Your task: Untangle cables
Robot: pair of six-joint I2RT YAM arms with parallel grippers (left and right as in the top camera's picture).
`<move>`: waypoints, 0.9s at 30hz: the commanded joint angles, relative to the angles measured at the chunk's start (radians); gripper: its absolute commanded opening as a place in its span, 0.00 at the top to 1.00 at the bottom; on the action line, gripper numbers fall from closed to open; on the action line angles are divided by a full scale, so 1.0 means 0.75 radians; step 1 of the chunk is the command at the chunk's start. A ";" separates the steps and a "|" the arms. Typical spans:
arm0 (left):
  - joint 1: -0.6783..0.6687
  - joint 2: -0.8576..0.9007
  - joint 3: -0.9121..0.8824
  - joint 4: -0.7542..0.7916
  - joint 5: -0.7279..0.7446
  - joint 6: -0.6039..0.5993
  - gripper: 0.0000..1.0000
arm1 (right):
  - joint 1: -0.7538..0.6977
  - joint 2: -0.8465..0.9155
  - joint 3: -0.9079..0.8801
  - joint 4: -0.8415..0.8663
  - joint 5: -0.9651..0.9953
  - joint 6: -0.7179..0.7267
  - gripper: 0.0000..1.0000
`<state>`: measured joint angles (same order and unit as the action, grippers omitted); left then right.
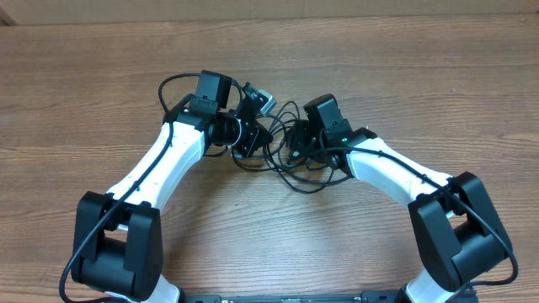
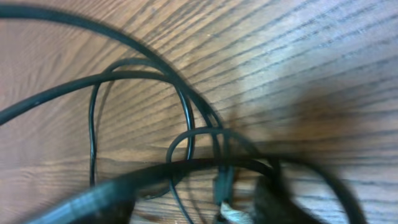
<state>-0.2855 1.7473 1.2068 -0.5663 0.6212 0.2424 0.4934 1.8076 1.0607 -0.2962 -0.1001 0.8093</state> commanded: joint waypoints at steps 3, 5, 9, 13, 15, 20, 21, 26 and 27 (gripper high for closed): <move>0.004 -0.026 0.030 0.003 0.036 -0.004 0.96 | 0.003 -0.001 0.027 -0.007 -0.044 -0.037 0.04; 0.004 -0.026 0.030 0.003 0.036 -0.004 0.96 | -0.021 -0.038 0.038 -0.006 -0.223 -0.151 0.04; 0.004 -0.026 0.030 0.003 0.036 -0.004 0.96 | -0.094 -0.172 0.063 -0.019 -0.443 -0.257 0.00; 0.004 -0.026 0.030 0.003 0.036 -0.004 0.96 | -0.179 -0.302 0.063 -0.112 -0.455 -0.254 0.00; 0.004 -0.026 0.030 0.004 0.036 -0.004 0.96 | -0.219 -0.323 0.063 -0.195 -0.432 -0.254 0.00; 0.004 -0.026 0.030 0.006 0.032 -0.004 0.87 | -0.276 -0.314 0.060 -0.485 -0.243 -0.254 0.00; 0.004 -0.026 0.030 0.008 0.026 -0.004 0.83 | -0.277 -0.314 0.060 -0.536 -0.193 -0.254 0.00; 0.003 -0.026 0.030 0.009 -0.054 -0.005 0.00 | -0.273 -0.313 0.026 -0.641 -0.080 -0.253 0.00; 0.003 -0.026 0.030 0.009 -0.071 -0.007 0.01 | -0.273 -0.313 0.017 -0.640 -0.080 -0.253 0.00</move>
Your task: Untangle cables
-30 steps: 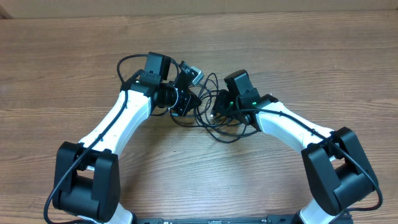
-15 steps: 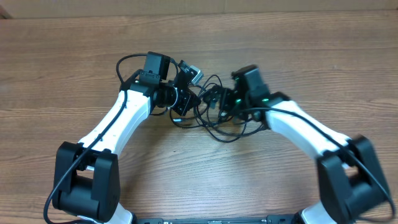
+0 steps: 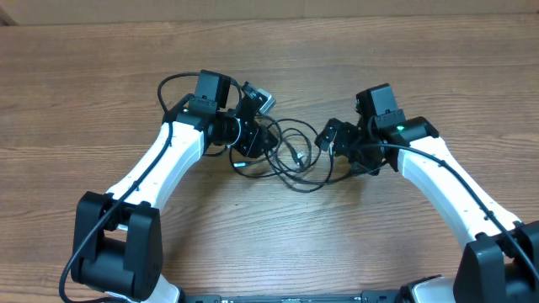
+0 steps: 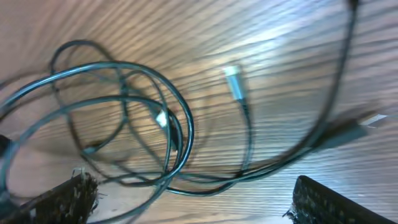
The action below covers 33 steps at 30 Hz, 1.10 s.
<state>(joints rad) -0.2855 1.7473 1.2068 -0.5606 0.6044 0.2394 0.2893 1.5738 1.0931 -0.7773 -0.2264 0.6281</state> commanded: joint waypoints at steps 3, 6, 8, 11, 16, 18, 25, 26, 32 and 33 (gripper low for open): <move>0.003 -0.026 0.030 0.002 -0.074 -0.034 0.00 | -0.001 -0.001 -0.052 0.033 0.089 -0.010 0.00; 0.003 -0.026 0.030 0.011 -0.131 -0.089 0.00 | -0.001 -0.001 -0.063 0.064 0.089 0.005 0.00; 0.003 -0.026 0.030 0.014 -0.175 -0.127 0.00 | -0.001 -0.001 -0.063 0.082 0.087 0.005 0.00; 0.004 -0.026 0.030 0.016 -0.187 -0.142 0.00 | -0.001 -0.001 -0.063 0.097 0.092 0.049 0.00; -0.010 -0.026 0.030 0.016 -0.187 -0.176 0.09 | -0.001 -0.001 -0.063 0.130 0.165 0.076 0.00; -0.018 -0.026 0.030 0.014 -0.187 -0.176 0.25 | -0.001 -0.001 -0.063 0.129 0.231 0.106 0.00; -0.070 -0.024 0.010 -0.039 -0.176 -0.176 0.96 | -0.001 0.012 -0.063 0.136 0.314 0.144 0.00; -0.079 -0.024 0.008 -0.054 -0.171 -0.176 0.96 | -0.001 0.012 -0.063 0.135 0.314 0.144 0.00; -0.188 -0.023 0.007 -0.122 -0.167 -0.248 0.87 | -0.016 0.012 -0.063 0.112 0.371 0.138 0.00; -0.205 -0.022 0.007 -0.099 -0.174 -0.284 0.87 | -0.034 0.012 -0.063 0.111 0.370 0.137 0.00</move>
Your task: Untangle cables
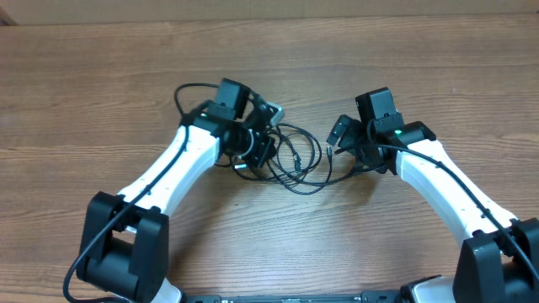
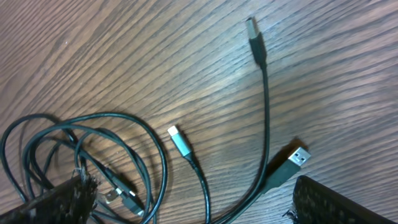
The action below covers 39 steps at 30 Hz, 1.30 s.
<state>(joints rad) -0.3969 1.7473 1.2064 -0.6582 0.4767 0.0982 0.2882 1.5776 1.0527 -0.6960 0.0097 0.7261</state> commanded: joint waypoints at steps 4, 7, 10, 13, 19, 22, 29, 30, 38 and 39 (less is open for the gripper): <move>-0.116 -0.021 0.008 0.168 -0.020 -0.225 0.84 | -0.143 0.007 -0.009 -0.004 0.055 -0.002 0.00; -0.149 -0.018 0.008 0.259 -0.050 -0.275 0.80 | -0.225 0.007 -0.009 -0.037 0.055 -0.001 0.00; -0.181 -0.012 0.008 0.302 -0.187 -0.397 0.80 | -0.266 0.007 -0.009 -0.080 0.055 -0.001 0.00; -0.213 0.007 0.008 0.354 -0.312 -0.527 0.80 | -0.273 0.007 -0.009 -0.077 0.055 -0.001 0.00; -0.250 0.079 0.008 0.488 -0.492 -0.617 0.81 | -0.273 0.007 -0.009 -0.077 0.055 -0.001 0.00; -0.249 0.163 0.008 0.548 -0.516 -0.748 0.66 | -0.273 0.007 -0.009 -0.077 0.055 -0.001 0.00; -0.246 0.226 0.008 0.713 -0.512 -0.888 0.72 | -0.273 0.007 -0.009 -0.077 0.055 -0.001 0.00; -0.246 0.227 0.008 0.722 -0.512 -0.933 0.73 | -0.273 0.007 -0.009 -0.077 0.055 -0.001 0.00; -0.266 0.304 0.008 0.724 -0.592 -1.205 0.65 | -0.273 0.007 -0.009 -0.077 0.055 -0.001 0.00; -0.266 0.313 0.008 0.724 -0.598 -1.224 0.63 | -0.273 0.007 -0.009 -0.077 0.055 -0.001 0.00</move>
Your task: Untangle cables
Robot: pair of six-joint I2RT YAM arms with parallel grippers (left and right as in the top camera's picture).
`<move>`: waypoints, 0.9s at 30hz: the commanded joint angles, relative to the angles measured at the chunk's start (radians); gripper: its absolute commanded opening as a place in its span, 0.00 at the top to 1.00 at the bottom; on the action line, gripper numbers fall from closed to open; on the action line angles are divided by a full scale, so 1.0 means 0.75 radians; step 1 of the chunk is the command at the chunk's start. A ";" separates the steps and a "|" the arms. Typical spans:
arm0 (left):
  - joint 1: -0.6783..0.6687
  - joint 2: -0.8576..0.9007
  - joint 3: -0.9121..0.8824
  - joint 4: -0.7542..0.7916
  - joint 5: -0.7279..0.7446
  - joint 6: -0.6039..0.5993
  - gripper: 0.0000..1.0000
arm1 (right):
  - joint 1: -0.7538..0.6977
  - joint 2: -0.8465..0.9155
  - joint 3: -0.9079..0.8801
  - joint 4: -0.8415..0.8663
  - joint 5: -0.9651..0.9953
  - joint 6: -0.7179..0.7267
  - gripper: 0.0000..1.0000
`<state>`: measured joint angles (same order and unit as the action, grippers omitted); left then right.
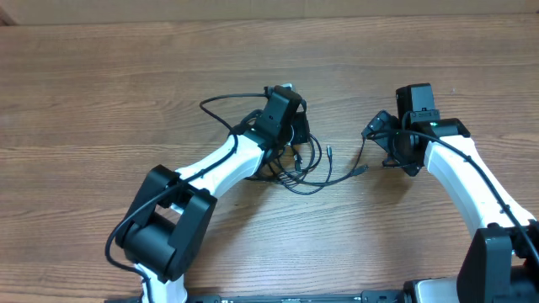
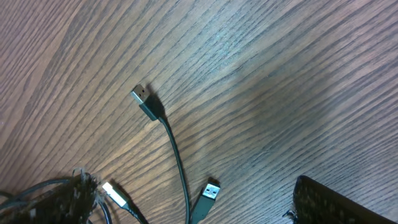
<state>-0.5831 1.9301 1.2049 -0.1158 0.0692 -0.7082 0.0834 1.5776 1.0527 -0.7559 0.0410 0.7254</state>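
A tangle of thin black cables (image 1: pixel 295 167) lies mid-table. My left gripper (image 1: pixel 288 116) sits over its far edge; the overhead view does not show how its jaws stand. Two loose ends (image 1: pixel 361 169) trail right from the tangle. My right gripper (image 1: pixel 381 135) hovers to the right of them, open and holding nothing. In the right wrist view (image 2: pixel 194 208) a USB plug (image 2: pixel 142 98) on a black lead, a second USB plug (image 2: pixel 210 190) and a small silver plug (image 2: pixel 112 191) lie on the wood between its fingers (image 2: pixel 323 198).
The wooden table (image 1: pixel 101 84) runs to a far edge along the top of the overhead view. The left arm's own black lead (image 1: pixel 216 104) loops out to the left of its wrist. Both white arms reach in from the near edge.
My left gripper has moved right, to the far edge of the tangle. My right gripper has moved further right, away from the tangle, and stays open. The plugs sit lower in its view.
First both grippers were at the tangle, the right one low among the loops. Then the right gripper stood open to the right, with cable ends trailing out of the tangle. The left gripper has since shifted right in two steps, and the right one further off.
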 commanded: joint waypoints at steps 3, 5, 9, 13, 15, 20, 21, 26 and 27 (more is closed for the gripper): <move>-0.017 0.108 0.010 0.038 -0.071 -0.194 0.63 | 0.001 0.007 -0.009 0.003 0.013 0.001 0.00; -0.015 0.131 0.010 0.064 -0.068 -0.195 0.63 | 0.001 0.007 -0.009 0.003 0.014 0.000 0.00; -0.015 0.153 0.010 0.099 -0.055 -0.226 0.64 | 0.001 0.007 -0.009 0.003 0.014 0.001 0.00; -0.013 0.153 0.010 0.148 0.024 -0.228 0.65 | 0.001 0.007 -0.009 0.003 0.014 0.000 0.00; -0.010 0.153 0.010 0.163 0.038 -0.228 0.65 | 0.001 0.007 -0.009 0.003 0.014 0.000 0.00; -0.009 0.153 0.010 0.155 0.039 -0.228 0.66 | 0.001 0.007 -0.009 0.003 0.014 0.001 0.00; -0.009 0.154 0.010 0.149 0.039 -0.228 0.66 | 0.001 0.007 -0.009 0.003 0.014 0.001 0.00; -0.012 0.169 0.010 0.151 0.046 -0.261 0.66 | 0.001 0.007 -0.009 0.003 0.014 0.000 0.00; -0.012 0.170 0.010 0.152 0.051 -0.269 0.67 | 0.001 0.007 -0.009 0.003 0.014 0.000 0.00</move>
<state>-0.5877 2.0323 1.2049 -0.0036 0.0914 -0.8738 0.0834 1.5776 1.0527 -0.7555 0.0414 0.7258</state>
